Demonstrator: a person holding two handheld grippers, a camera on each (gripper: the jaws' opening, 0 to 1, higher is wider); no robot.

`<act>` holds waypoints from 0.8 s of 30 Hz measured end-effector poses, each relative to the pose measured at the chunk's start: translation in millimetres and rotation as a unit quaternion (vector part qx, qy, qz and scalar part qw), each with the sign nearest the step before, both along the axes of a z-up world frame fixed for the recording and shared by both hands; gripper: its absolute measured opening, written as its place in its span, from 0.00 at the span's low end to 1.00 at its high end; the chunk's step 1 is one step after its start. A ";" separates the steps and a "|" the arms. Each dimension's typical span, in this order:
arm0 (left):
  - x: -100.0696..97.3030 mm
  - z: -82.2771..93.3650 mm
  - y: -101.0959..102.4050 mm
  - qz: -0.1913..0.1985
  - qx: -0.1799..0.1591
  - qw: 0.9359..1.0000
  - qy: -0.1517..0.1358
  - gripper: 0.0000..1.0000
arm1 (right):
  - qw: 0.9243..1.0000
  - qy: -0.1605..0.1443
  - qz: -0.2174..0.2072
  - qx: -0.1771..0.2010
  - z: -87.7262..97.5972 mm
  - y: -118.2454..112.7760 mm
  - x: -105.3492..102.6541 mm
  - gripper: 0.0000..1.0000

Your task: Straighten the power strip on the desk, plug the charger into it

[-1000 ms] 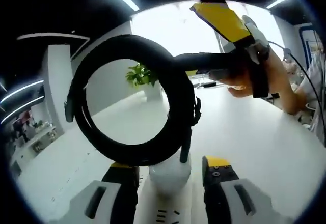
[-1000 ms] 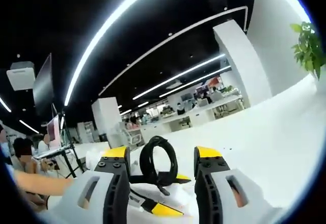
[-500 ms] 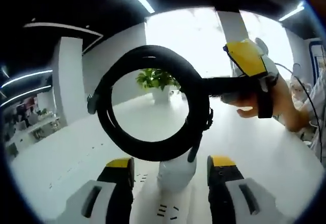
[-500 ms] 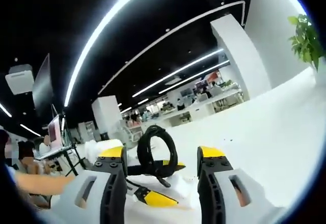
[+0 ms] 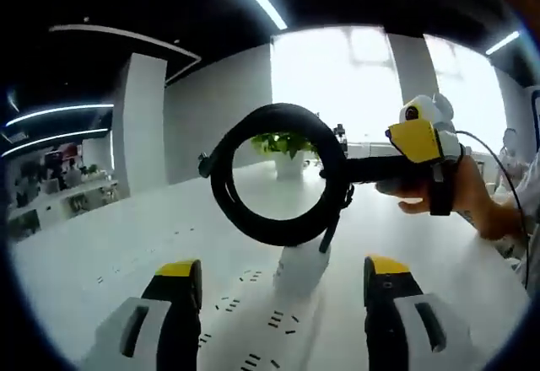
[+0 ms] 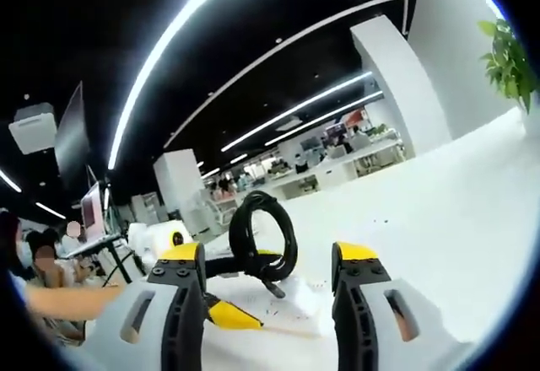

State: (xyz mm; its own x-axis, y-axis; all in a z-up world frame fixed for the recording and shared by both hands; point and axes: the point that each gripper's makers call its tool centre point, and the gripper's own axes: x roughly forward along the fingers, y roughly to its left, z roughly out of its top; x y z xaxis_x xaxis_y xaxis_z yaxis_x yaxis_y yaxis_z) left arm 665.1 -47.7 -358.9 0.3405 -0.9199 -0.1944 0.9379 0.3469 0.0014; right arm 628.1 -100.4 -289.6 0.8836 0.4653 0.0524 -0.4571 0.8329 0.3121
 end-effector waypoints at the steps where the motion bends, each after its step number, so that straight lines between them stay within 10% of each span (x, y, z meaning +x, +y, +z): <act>1: -0.7 2.7 1.6 0.005 -0.005 1.000 -0.004 0.86 | 1.000 0.001 0.002 -0.002 -1.0 1.0 -0.3 0.60; 17: -10.3 49.4 47.9 0.080 -0.126 0.989 0.022 0.99 | 0.999 0.003 0.032 -0.021 -0.9 15.7 -7.3 0.62; 24: -28.5 73.9 71.4 0.097 -0.134 0.986 -0.021 0.99 | 0.998 -0.004 0.046 -0.034 3.9 22.2 -11.5 0.63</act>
